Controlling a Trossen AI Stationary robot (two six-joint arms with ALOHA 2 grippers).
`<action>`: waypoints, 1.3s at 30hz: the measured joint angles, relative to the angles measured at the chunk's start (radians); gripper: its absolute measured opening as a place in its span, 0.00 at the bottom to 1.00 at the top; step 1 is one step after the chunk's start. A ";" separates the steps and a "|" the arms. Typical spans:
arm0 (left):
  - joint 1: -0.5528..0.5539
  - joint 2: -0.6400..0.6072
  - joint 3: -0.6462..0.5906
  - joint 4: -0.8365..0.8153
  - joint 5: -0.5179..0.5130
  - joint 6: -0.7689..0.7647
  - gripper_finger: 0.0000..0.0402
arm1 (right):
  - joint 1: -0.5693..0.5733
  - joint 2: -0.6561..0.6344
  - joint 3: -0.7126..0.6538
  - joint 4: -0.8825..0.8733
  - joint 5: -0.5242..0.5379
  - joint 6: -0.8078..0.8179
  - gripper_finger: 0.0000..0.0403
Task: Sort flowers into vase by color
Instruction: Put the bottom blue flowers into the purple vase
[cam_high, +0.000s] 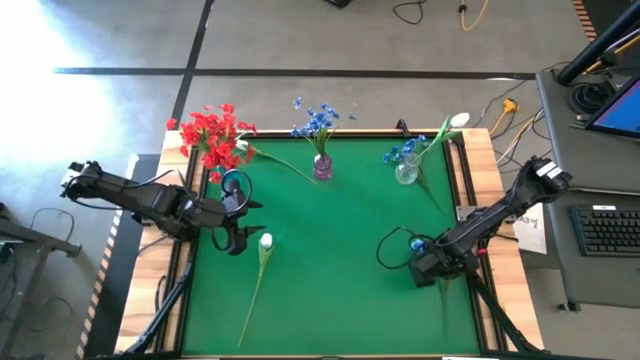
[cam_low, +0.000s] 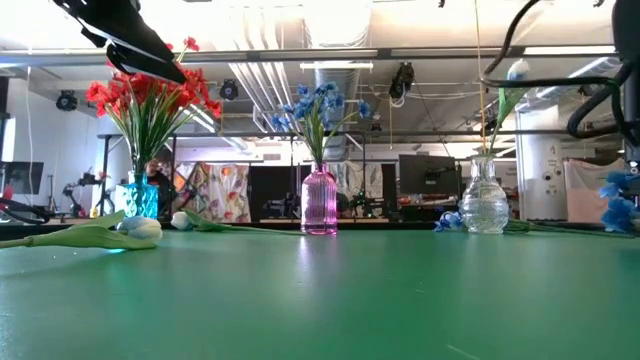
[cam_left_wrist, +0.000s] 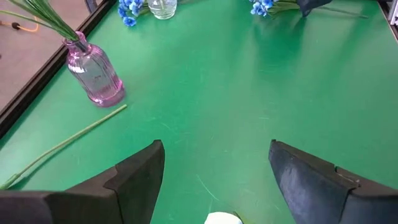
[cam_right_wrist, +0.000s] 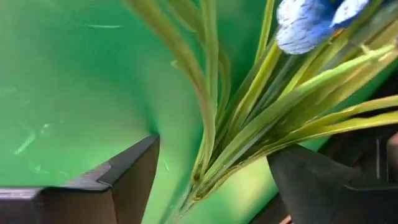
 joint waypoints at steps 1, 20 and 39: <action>0.000 0.001 0.000 0.000 0.000 0.000 0.69 | -0.001 0.000 0.002 0.000 0.012 -0.015 0.69; 0.000 0.047 0.000 0.007 -0.063 0.030 0.69 | -0.019 -0.003 0.056 0.042 0.213 -0.185 0.09; 0.000 0.046 -0.001 0.011 -0.106 0.011 0.69 | -0.293 -0.007 0.396 0.361 0.529 -0.961 0.05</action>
